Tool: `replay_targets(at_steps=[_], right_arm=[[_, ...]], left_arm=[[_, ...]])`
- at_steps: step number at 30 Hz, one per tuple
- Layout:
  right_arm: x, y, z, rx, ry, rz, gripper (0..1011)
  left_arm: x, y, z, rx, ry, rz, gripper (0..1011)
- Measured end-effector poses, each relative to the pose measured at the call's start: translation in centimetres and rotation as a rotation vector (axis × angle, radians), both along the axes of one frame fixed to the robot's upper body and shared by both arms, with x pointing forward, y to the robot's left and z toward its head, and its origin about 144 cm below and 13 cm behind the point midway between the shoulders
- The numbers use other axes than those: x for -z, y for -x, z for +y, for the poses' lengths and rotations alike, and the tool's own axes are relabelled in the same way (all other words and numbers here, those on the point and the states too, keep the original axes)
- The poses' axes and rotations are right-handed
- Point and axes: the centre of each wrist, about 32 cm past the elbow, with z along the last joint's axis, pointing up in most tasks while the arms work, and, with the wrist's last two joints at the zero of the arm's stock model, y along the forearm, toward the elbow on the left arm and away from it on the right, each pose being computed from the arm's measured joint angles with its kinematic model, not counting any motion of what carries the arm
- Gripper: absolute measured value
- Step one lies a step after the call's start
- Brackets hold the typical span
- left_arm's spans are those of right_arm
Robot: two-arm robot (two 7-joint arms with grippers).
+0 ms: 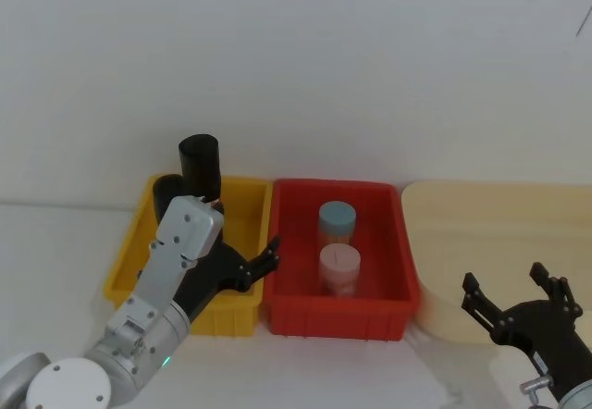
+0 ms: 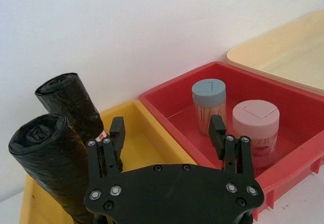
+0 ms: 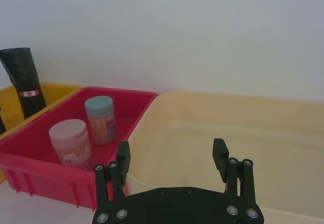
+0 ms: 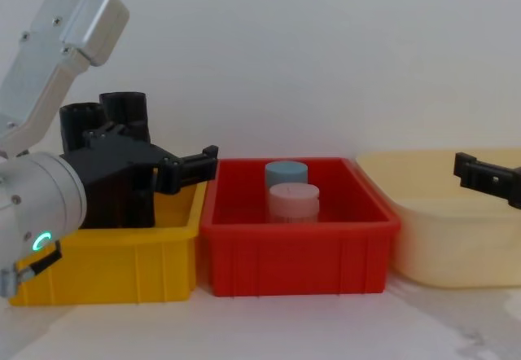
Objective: Pick up the garbage bag with the one hand and transfer it to the other hand.
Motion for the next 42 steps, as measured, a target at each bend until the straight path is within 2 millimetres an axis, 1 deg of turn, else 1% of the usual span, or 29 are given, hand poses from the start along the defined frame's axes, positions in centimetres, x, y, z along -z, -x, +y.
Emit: replay_targets(at_steps=[35, 42], right_arm=[[0.0, 0.0, 0.0, 0.0, 0.0, 0.0, 1004], [-0.17, 0.13, -0.38, -0.022, 0.007, 0.0, 1004]], left_arm=[[0.0, 0.0, 0.0, 0.0, 0.0, 0.0, 1001], [0.0, 0.0, 0.0, 0.0, 0.0, 0.0, 1001]])
